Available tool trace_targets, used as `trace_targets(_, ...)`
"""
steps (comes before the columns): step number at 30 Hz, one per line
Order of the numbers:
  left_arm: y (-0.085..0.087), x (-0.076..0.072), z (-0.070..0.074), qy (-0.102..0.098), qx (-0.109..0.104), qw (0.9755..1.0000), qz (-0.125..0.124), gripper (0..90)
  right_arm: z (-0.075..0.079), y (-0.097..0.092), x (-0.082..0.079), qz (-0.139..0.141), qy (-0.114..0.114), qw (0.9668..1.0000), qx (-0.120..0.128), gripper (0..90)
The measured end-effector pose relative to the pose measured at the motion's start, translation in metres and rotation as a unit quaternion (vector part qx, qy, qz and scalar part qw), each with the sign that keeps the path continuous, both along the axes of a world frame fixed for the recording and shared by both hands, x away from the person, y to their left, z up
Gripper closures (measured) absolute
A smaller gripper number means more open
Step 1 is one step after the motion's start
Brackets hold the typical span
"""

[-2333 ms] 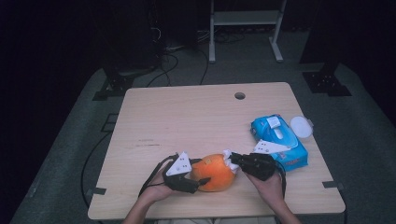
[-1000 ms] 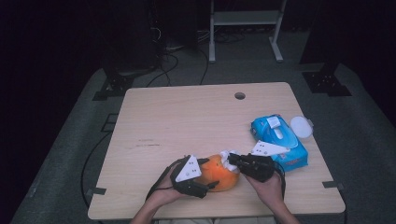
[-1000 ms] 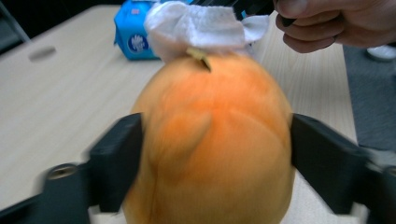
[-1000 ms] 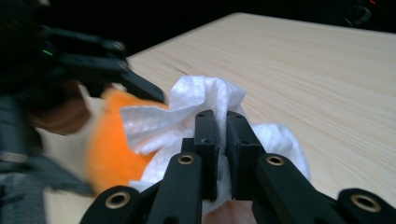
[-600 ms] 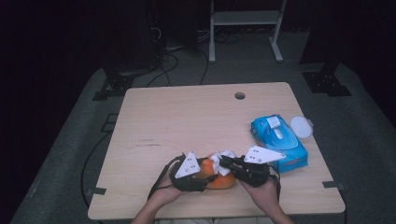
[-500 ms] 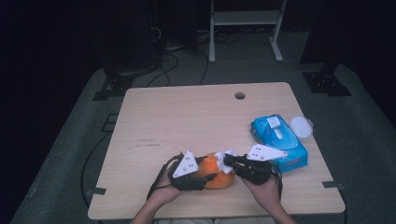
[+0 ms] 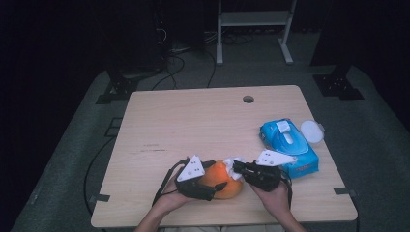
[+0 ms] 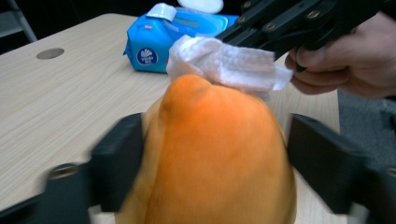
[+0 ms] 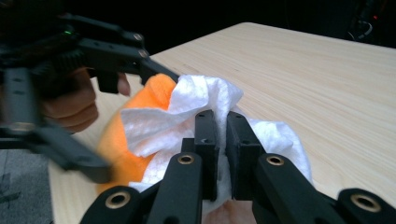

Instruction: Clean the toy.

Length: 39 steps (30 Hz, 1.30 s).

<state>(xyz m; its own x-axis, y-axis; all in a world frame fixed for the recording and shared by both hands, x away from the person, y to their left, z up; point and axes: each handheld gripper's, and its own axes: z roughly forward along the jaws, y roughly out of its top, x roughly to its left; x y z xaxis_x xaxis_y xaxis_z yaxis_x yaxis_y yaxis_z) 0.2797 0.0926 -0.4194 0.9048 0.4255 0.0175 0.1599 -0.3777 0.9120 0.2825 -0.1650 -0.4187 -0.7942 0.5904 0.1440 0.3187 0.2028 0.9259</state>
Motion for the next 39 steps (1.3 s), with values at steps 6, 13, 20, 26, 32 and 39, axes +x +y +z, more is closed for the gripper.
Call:
trace_targets(6,0.009,0.013,-0.016,0.053,-0.002,0.9986,-0.001,5.3,-0.001,-0.004,0.004,-0.011,0.0,0.9999,-0.001,83.2)
trace_targets(13,0.008,0.005,0.007,0.029,0.005,0.9994,0.016,34.4,0.015,-0.003,-0.009,-0.008,-0.037,0.999,0.024,83.2)
trace_targets(20,0.009,0.003,0.012,0.04,-0.006,0.9991,0.014,36.7,0.014,0.001,-0.01,-0.009,-0.048,0.9988,0.008,83.2)
trace_targets(26,0.007,0.004,0.009,0.04,0.002,0.9989,0.025,23.2,0.006,-0.001,-0.005,-0.016,-0.033,0.9993,0.006,83.2)
trace_targets(32,0.003,-0.001,0.014,0.021,0.013,0.9995,0.023,31.5,0.019,0.011,-0.02,0.009,-0.072,0.9973,0.006,83.1)
trace_targets(39,0.015,0.008,0.012,0.037,0.004,0.9992,0.017,9.4,0.005,0.0,-0.006,-0.02,-0.037,0.9991,0.0,83.3)
